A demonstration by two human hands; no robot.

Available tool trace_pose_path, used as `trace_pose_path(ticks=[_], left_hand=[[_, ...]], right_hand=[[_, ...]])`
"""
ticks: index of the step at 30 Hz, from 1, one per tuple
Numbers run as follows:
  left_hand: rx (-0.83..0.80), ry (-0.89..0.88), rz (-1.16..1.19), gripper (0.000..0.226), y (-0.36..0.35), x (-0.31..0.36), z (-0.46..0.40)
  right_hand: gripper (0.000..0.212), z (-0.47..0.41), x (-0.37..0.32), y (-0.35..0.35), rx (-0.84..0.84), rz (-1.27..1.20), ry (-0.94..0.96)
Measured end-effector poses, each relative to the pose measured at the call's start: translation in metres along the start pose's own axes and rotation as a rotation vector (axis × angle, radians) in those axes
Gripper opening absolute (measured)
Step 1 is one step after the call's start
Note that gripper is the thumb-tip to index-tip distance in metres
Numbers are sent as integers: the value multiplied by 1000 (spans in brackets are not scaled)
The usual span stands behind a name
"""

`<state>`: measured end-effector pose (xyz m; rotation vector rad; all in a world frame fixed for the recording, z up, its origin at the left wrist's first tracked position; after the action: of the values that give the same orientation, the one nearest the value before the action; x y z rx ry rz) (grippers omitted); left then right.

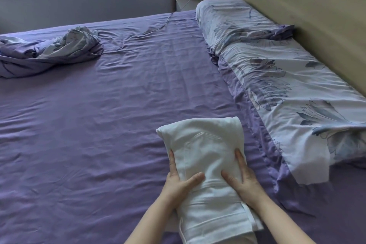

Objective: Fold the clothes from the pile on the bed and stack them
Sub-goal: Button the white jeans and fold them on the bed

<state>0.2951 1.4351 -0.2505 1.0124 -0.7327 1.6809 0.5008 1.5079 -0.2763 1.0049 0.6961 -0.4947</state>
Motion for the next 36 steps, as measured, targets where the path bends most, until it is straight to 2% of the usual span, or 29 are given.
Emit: trace_pose_path(ticks=[4,16,24,30,36], left_hand=[[-20,-26,66,135,0,-4,0],[-83,-39,266,123,-2,-10,37],[-188,-107,255,125,-14,19,81],[-284,-153,235,124,-40,45,119],[-410,-188,226,125,-107,68,156]], right_hand=[[88,5,-5,3,6,-40,41],[85,56,-14,9,10,-218,58],[86,111,-26,30,89,-307,34],[83,165,-34,71,181,-301,16],[85,222,-19,142,288,-235,-15]])
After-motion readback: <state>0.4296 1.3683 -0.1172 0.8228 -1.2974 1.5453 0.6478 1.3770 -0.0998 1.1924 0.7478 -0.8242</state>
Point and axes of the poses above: each hand's wrist, its own z-axis away from the middle knuckle, its own y-axis out of the back of the hand, x = y × z, the point moved 1 cm from there along -z, towards the middle knuckle, and after that the axes turned 12 degrees about z, right-handed, at the moved point
